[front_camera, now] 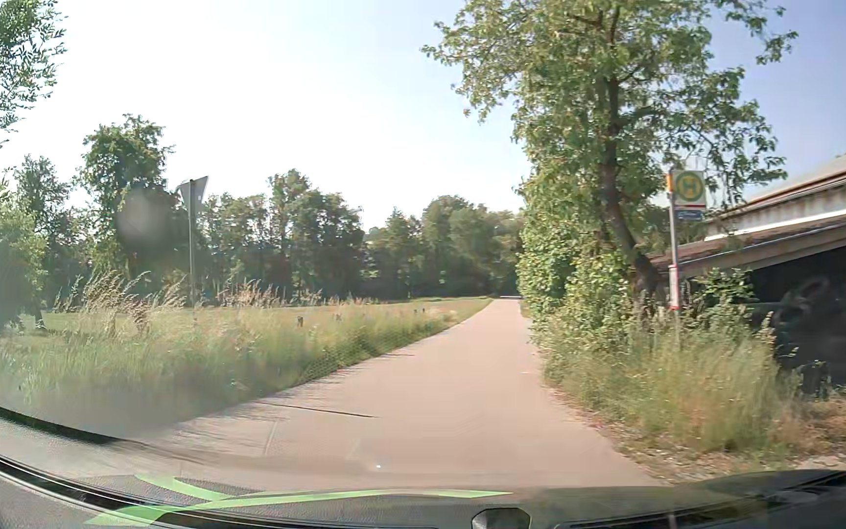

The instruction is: Follow the waypoints while adhering to traffic rules and regulations

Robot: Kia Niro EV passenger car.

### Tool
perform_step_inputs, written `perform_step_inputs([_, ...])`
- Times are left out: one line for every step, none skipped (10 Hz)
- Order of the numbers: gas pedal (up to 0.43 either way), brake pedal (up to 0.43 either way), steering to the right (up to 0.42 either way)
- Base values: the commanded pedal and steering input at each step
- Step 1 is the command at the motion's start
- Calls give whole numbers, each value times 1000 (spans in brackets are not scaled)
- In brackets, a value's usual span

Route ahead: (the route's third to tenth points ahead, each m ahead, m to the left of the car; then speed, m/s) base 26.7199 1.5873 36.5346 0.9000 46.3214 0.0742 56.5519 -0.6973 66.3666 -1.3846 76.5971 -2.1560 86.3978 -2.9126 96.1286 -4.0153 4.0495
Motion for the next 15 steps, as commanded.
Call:
perform_step_inputs([110,0,-302])
perform_step_inputs([110,0,-257])
perform_step_inputs([110,0,-198])
perform_step_inputs([110,0,-133])
perform_step_inputs([110,0,-78])
perform_step_inputs([110,0,-20])
perform_step_inputs([110,0,22])
perform_step_inputs([110,0,53])
perform_step_inputs([110,0,74])
perform_step_inputs([110,0,101])
perform_step_inputs([110,0,127])
perform_step_inputs([110,0,152])
perform_step_inputs([110,0,168])
perform_step_inputs([110,0,184])
perform_step_inputs([110,0,189])
